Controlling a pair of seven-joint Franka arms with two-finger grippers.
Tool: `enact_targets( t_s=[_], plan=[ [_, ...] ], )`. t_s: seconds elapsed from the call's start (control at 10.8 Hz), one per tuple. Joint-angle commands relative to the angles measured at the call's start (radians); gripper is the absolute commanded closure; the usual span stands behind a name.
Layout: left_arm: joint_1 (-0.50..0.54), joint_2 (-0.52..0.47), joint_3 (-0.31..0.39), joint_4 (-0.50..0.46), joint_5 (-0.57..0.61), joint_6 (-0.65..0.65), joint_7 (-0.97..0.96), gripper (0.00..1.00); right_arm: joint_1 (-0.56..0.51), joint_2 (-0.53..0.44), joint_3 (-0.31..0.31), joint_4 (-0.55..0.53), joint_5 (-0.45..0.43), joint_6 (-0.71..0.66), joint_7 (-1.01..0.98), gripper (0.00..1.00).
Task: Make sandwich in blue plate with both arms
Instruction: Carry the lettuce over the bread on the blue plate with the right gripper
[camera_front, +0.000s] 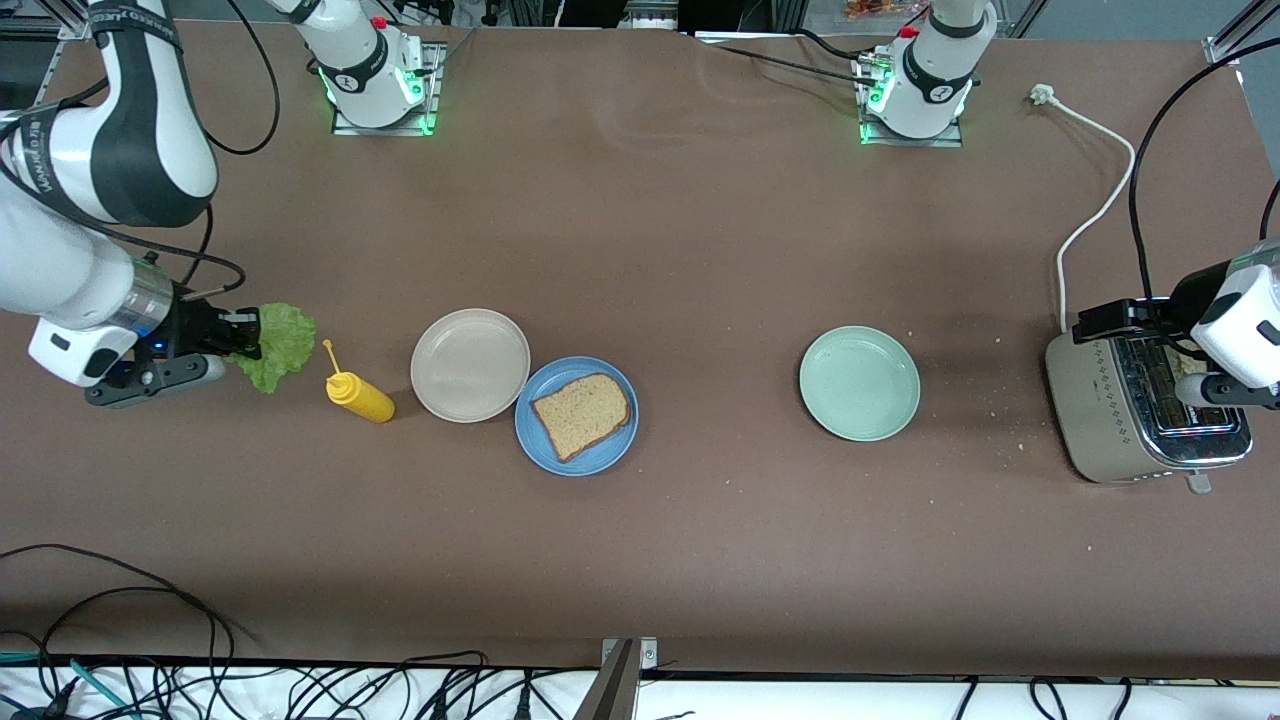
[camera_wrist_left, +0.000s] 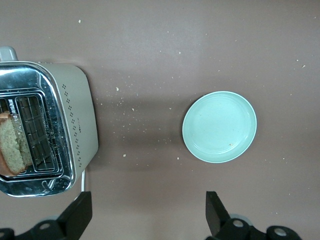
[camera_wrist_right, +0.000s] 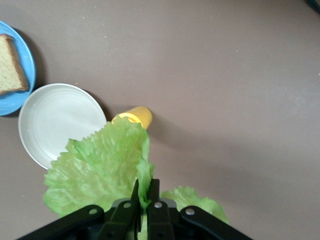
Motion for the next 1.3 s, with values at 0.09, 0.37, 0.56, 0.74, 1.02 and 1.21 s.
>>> enact_targets(
  t_s=[0.09, 0.37, 0.56, 0.74, 1.02, 1.21],
  plan=[
    [0.010, -0.018, -0.009, -0.017, 0.018, -0.001, 0.028, 0.00, 0.137, 0.064, 0.011, 0.055, 0.012, -0.001, 0.237, 1.00],
    [0.010, -0.018, -0.009, -0.017, 0.018, 0.001, 0.028, 0.00, 0.252, 0.162, 0.006, 0.147, 0.011, 0.000, 0.442, 1.00],
    [0.010, -0.018, -0.009, -0.021, 0.018, 0.001, 0.028, 0.00, 0.320, 0.229, 0.006, 0.178, 0.011, 0.050, 0.579, 1.00],
    [0.010, -0.014, -0.007, -0.023, 0.018, 0.005, 0.029, 0.01, 0.397, 0.300, 0.005, 0.187, 0.009, 0.156, 0.702, 1.00],
    [0.010, -0.009, -0.007, -0.023, 0.020, 0.025, 0.029, 0.01, 0.528, 0.413, -0.053, 0.285, 0.004, 0.213, 0.886, 1.00],
    [0.012, -0.007, -0.004, -0.023, 0.021, 0.030, 0.029, 0.02, 0.560, 0.461, -0.069, 0.304, 0.006, 0.230, 0.961, 1.00]
  ],
)
